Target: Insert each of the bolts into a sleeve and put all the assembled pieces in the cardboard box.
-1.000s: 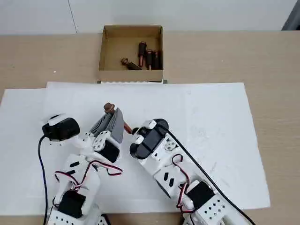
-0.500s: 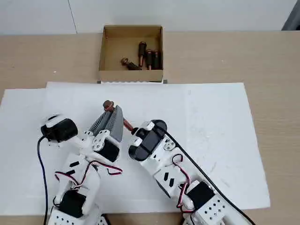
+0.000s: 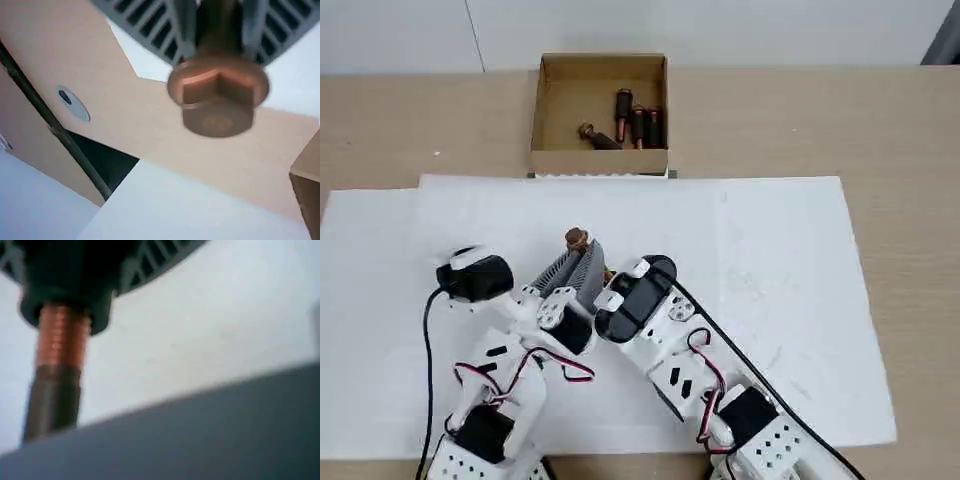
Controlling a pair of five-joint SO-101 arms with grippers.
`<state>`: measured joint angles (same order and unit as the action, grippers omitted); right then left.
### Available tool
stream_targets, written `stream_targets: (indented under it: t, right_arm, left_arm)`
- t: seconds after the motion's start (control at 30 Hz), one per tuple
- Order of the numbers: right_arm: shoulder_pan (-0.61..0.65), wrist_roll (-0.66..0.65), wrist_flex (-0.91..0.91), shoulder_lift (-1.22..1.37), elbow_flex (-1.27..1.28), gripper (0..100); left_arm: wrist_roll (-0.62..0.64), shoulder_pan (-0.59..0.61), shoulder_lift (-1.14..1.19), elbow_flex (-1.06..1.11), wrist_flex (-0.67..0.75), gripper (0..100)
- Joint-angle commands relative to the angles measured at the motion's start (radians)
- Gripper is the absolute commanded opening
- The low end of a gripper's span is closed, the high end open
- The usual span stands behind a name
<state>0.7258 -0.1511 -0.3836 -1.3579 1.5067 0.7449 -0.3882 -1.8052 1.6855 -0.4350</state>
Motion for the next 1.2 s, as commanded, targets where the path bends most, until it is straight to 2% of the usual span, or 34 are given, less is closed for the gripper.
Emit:
stream_targets:
  t: [0.0,0.23,0.37,0.6,0.7,0.87,1.17]
  right_arm:
    - [0.012,-0.044,0.065,-0.012,-0.046,0.4]
    - [0.012,-0.097,0.077,-0.012,-0.044,0.4]
    - [0.012,-0.097,0.077,-0.012,-0.044,0.4]
    - [0.012,-0.097,0.077,-0.012,-0.041,0.4]
    - [0.012,-0.097,0.077,-0.012,-0.04,0.4]
    - [0.012,-0.097,0.077,-0.012,-0.038,0.4]
    - [0.012,-0.091,0.074,-0.012,-0.028,0.4]
  left_arm:
    - [0.003,-0.063,-0.009,-0.008,-0.02,0]
    - [0.002,-0.186,-0.009,-0.007,-0.155,0]
    - [-0.064,-0.235,-0.011,-0.005,-0.235,0]
    - [-0.071,-0.235,-0.011,-0.005,-0.252,1]
    - [-0.08,-0.235,-0.009,-0.005,-0.252,8]
    - [-0.123,-0.17,-0.009,-0.005,-0.25,19]
    - [-0.247,-0.012,-0.011,-0.039,-0.253,19]
